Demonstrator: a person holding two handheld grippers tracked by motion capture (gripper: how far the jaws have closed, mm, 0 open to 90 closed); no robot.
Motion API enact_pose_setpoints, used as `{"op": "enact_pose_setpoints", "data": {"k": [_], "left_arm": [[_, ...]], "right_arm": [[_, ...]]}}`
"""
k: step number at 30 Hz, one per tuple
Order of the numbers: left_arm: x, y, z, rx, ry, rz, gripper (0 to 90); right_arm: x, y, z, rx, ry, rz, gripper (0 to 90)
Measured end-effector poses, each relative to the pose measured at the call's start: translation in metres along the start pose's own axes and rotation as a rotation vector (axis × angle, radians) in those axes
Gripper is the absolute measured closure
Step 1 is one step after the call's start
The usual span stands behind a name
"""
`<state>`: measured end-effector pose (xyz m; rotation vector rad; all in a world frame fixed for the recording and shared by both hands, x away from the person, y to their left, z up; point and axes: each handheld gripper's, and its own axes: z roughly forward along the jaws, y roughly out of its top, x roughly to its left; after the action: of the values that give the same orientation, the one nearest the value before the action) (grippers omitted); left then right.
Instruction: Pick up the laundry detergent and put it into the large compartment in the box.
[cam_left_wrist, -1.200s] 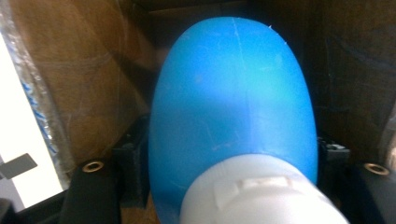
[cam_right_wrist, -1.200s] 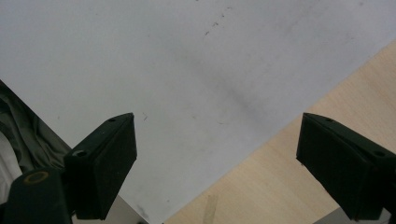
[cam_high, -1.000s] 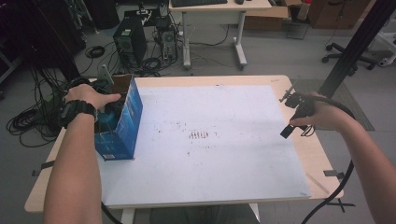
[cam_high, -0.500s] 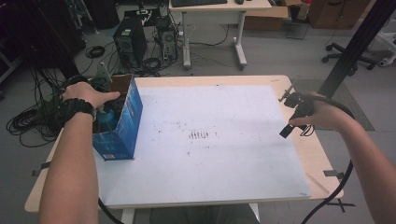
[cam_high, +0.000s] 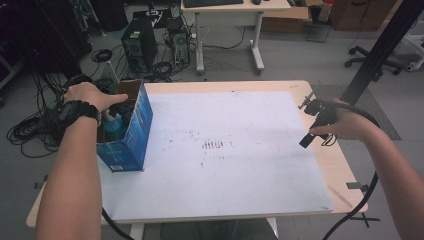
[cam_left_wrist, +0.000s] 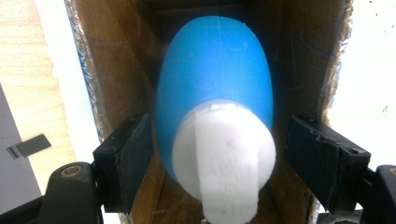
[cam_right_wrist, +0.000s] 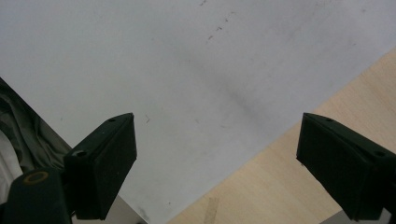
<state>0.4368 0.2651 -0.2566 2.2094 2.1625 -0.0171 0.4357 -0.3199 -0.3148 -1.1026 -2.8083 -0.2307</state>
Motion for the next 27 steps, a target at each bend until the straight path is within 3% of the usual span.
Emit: {"op": "enact_pose_setpoints", "data": {"k": [27], "left_arm": [[-0.005, -0.003, -0.037, -0.047, 0.029, 0.015, 22.3]], "right_arm": [[0.002, 0.0, 0.0, -0.003, -0.002, -0.004, 12.0]]}}
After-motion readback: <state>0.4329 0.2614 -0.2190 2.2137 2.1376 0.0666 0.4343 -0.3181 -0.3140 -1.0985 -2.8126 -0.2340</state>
